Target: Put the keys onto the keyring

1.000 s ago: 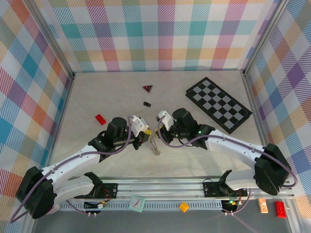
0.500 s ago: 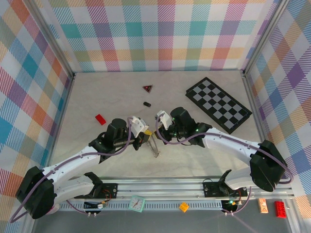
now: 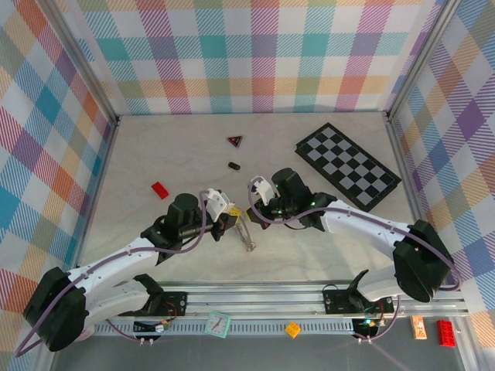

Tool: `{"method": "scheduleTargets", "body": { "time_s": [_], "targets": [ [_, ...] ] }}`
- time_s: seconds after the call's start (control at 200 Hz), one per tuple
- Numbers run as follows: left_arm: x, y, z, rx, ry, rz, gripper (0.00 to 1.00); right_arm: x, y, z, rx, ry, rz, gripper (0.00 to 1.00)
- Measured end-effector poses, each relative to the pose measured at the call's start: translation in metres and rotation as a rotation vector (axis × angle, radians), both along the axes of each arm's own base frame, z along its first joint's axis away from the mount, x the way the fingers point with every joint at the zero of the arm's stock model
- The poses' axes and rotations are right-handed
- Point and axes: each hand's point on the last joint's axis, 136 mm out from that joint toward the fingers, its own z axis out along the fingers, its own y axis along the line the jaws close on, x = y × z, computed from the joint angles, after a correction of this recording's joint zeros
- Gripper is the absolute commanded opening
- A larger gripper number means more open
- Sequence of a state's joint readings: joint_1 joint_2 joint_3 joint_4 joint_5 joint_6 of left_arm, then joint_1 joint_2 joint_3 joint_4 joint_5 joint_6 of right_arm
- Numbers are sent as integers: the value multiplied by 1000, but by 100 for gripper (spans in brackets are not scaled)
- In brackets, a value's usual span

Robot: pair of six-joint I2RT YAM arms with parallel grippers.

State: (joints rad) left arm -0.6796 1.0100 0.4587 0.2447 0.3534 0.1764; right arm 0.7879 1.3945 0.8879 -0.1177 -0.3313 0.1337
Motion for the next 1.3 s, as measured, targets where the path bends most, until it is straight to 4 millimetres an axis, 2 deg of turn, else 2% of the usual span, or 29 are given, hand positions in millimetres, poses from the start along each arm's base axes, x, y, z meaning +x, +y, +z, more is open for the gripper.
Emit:
{"method": "scheduleTargets", "body": {
  "time_s": [0.15, 0.41, 0.68, 0.78, 0.865, 1.0, 1.135, 1.195, 1.255, 1.3],
  "targets": [
    [-1, 0, 0, -9, -12, -1, 0, -1, 1, -4, 2, 32, 6, 0],
    [-1, -1, 2, -18, -26, -2, 0, -1, -1, 2, 22, 31, 13, 0],
    [-1, -1, 3, -33, -39, -2, 0, -4, -25, 22, 31, -45, -28, 0],
    [-1, -2, 3, -39, -45, -2, 0, -1, -35, 6, -34, -12, -74, 0],
    [-1, -2, 4, -43, -48, -2, 0, -1, -44, -22, -103, 63, -114, 0],
    [-1, -1, 4, -51, -55, -1, 0, -12, -58, -70, -199, 198, -156, 0],
    [-1, -1, 4, -55, -59, -1, 0, -15, -64, -88, -233, 261, -184, 0],
    [-1, -2, 6, -60, -64, -2, 0, -14, -66, -94, -244, 280, -195, 13],
    [-1, -2, 7, -65, -71, -3, 0, -12, -69, -99, -252, 300, -214, 30],
    [-2, -2, 7, -66, -72, -4, 0, -10, -70, -100, -253, 303, -220, 37]
  ]
}}
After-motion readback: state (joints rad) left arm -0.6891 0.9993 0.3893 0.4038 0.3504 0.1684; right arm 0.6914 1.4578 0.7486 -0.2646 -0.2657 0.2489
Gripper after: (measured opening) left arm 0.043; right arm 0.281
